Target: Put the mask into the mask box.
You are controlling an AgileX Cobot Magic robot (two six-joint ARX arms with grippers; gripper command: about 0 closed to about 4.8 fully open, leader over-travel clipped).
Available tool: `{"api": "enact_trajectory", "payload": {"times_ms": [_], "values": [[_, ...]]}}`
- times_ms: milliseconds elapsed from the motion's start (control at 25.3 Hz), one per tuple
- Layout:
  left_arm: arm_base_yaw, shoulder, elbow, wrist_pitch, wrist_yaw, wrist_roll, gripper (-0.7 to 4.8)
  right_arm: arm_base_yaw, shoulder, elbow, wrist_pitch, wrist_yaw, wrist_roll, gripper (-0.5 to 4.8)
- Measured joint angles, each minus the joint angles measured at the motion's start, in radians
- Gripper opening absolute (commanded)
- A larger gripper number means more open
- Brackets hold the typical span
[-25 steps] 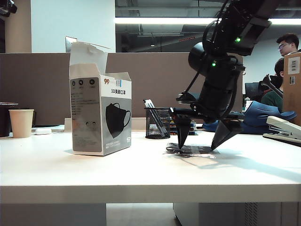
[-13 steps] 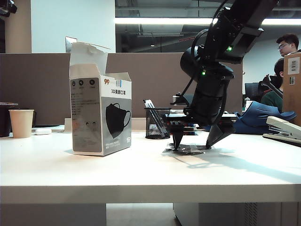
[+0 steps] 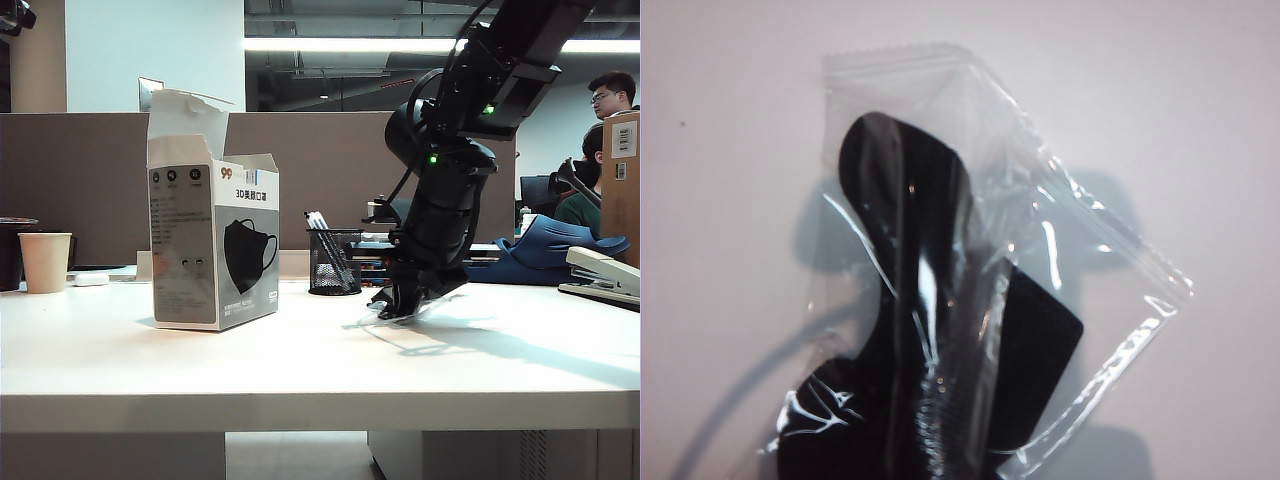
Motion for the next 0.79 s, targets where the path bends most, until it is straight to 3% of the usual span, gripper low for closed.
{"api": "enact_trajectory", "payload": {"times_ms": [277, 554, 752, 791], "values": [[0.0, 0.052, 0.0, 0.154, 0.002, 0.0, 1.41, -0.002, -0.022, 0.045, -0.081, -0.075, -0.023, 0.48], [0.0, 0.143, 0.0, 0.249, 0.002, 0.0, 2.45, 0.0, -0.101, 0.132, -0.07, -0.113, -0.042, 0.48], [0.0, 0.227, 0.0, 0.347, 0.002, -0.001, 2.49, -0.002, -0.131, 0.17, -0.054, -0.223, -0.041, 0.48], [0.0, 0.255, 0.0, 0.401, 0.002, -0.002, 2.48, -0.002, -0.145, 0.176, -0.017, -0.286, -0.042, 0.48]]}}
